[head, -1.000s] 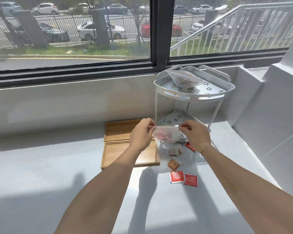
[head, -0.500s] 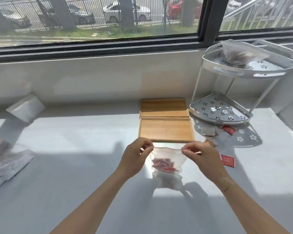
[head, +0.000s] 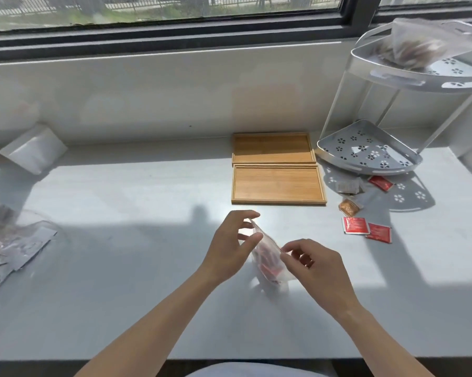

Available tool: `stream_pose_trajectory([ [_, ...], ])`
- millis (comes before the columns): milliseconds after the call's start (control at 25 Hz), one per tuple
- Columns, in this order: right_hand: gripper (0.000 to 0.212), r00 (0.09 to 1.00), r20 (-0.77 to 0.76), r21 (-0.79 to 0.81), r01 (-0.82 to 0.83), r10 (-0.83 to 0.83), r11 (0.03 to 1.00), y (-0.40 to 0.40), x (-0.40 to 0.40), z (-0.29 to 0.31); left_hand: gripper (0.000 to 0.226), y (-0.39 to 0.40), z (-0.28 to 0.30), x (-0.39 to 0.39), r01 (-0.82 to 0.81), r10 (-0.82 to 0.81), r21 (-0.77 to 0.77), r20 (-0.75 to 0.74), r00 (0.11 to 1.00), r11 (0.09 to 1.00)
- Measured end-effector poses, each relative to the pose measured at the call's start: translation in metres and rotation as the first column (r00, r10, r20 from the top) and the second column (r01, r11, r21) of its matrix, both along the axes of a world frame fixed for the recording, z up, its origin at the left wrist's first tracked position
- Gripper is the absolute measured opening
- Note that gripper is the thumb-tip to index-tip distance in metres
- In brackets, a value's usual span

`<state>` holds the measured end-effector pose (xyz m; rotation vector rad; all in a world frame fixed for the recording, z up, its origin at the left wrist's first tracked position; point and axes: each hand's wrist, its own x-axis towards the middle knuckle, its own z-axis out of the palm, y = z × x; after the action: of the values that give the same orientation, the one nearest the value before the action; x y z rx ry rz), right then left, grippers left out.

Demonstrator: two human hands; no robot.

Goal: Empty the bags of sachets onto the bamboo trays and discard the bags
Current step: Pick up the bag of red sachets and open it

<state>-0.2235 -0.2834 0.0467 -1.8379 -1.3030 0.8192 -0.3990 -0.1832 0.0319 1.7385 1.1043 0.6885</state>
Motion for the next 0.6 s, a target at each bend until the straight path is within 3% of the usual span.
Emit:
stream_pose_trajectory([
  [80,0.006,0.999,0.004,-0.003,0.034,-0.034,0.999,0.001,-0.006,0.003,0.049,-0.008,0.006,0.003,-0.035,0.036,-0.064,0.019,0.999,0.997],
  [200,0.007,0.994,0.082,0.022,0.075,-0.077,0.997,0.000,-0.017,0.002,0.024,-0.020,0.017,0.005,-0.220,0.212,-0.133,-0.073,0.974,0.966],
  [240,0.008,0.989,0.128,0.041,0.071,-0.076,0.997,-0.001,-0.022,0.001,0.021,-0.021,0.021,0.005,-0.232,0.215,-0.234,-0.095,0.972,0.944],
  [320,0.013,0.974,0.223,0.088,0.010,-0.029,0.996,-0.002,-0.030,-0.001,0.039,-0.021,0.027,0.004,-0.168,0.135,-0.465,-0.104,0.985,0.869],
  [440,0.018,0.949,0.309,0.103,-0.103,0.067,0.989,-0.002,-0.036,-0.004,0.026,-0.013,0.031,0.000,-0.139,0.080,-0.521,-0.134,0.988,0.842],
  [600,0.024,0.997,0.056,-0.041,-0.059,0.062,0.997,0.003,-0.038,0.009,0.015,-0.006,0.033,-0.009,-0.108,0.042,-0.542,-0.133,0.990,0.833],
])
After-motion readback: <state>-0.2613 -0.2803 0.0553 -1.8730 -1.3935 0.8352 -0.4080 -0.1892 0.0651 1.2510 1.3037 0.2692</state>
